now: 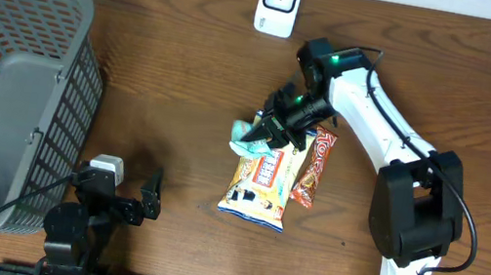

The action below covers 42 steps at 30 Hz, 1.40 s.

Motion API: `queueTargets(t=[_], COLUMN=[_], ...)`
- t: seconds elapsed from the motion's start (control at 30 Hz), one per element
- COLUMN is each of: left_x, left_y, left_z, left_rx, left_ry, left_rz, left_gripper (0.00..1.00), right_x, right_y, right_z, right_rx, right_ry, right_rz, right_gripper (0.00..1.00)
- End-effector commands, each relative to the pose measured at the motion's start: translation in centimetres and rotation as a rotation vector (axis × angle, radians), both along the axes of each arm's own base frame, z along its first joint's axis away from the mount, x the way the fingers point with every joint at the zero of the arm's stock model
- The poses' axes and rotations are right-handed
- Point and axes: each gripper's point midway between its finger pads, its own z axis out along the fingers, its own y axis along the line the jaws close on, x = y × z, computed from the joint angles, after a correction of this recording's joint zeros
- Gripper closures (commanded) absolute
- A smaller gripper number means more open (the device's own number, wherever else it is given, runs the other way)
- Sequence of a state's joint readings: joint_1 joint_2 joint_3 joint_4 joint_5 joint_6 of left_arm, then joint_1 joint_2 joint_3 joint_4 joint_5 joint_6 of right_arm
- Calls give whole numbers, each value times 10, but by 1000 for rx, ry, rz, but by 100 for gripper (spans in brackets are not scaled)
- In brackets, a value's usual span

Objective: Scan the item barcode

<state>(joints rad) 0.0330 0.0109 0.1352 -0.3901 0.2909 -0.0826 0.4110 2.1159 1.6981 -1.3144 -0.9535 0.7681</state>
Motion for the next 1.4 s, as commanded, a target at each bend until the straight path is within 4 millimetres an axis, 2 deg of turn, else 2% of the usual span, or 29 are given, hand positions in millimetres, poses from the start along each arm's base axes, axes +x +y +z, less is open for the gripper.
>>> queueTargets(t=[0.0, 0.1, 0.23, 0.3, 0.37, 0.43, 0.47, 0.5, 0.53, 0.57, 0.6, 0.63, 0.67, 0.7, 0.73, 0.77, 0.8, 0.83, 0.87, 0.9, 0.97, 1.1, 1.2, 1.27, 1.37], left_x=[-2, -2, -2, -2, -2, -2, -2, -2, -2, -2, -2, -2, -2, -2, -2, -2, -2, -2, -2, -2, -2, -2, -2, -2, -2], left_y=[-1, -1, -1, -1, -1, -1, -1, -1, -1, -1, -1, -1, -1, -1, -1, -1, -1, -1, -1, -1, -1, -1, -1, -1, -1], left_z=[-10, -10, -10, -10, -10, -10, -10, -10, -10, -10, -10, -10, -10, -10, -10, -10, -10, -10, -10, -10, -10, -10, -10, -10, -10], left_rx=[-14, -14, -13, -14, -13, -13, -14, -13, -14, -14, -13, -13, -13, -13, -13, -13, -13, -13, -14, -13, -13, -14, -13, -14, -13], left_ry=[31, 31, 31, 31, 31, 31, 31, 31, 31, 31, 31, 31, 31, 31, 31, 31, 31, 31, 31, 31, 31, 31, 31, 31, 31], left_rz=[-2, -2, -2, -2, -2, -2, -2, -2, -2, -2, -2, -2, -2, -2, -2, -2, -2, -2, -2, -2, -2, -2, -2, -2, -2], left_gripper=[0, 0, 0, 0, 0, 0, 0, 0, 0, 0, 0, 0, 0, 0, 0, 0, 0, 0, 0, 0, 0, 0, 0, 0, 0], right_x=[-2, -2, 0, 1, 8, 31, 74, 97, 102, 105, 105, 106, 111, 116, 123, 127, 130, 133, 136, 141, 142, 138, 144, 146, 141], right_y=[-1, 0, 2, 2, -3, -15, -45, -56, -58, -56, -53, -47, -39, -33, -25, -21, -19, -18, -17, -14, -15, -15, -8, -6, -9], right_z=[17, 19, 22, 21, 10, -17, -51, -59, -60, -61, -60, -60, -58, -55, -49, -46, -41, -38, -34, -31, -32, -50, -77, -98, -127], right_rx=[-110, -213, -254, -252, -287, -371, -527, -600, -623, -645, -645, -637, -609, -582, -544, -529, -515, -505, -498, -488, -491, -523, -525, -534, -567], right_ry=[340, 550, 657, 649, 574, 365, -92, -324, -388, -448, -456, -474, -528, -580, -652, -691, -731, -752, -771, -790, -770, -675, -669, -649, -605], right_rz=[-247, -393, -469, -470, -484, -517, -454, -380, -349, -319, -315, -310, -282, -251, -209, -186, -169, -164, -170, -181, -217, -288, -278, -268, -245], right_gripper=[97, 94, 92, 91, 91, 96, 73, 68, 64, 30, 16, 12, 17, 25, 38, 48, 68, 72, 69, 51, 41, 40, 43, 50, 68])
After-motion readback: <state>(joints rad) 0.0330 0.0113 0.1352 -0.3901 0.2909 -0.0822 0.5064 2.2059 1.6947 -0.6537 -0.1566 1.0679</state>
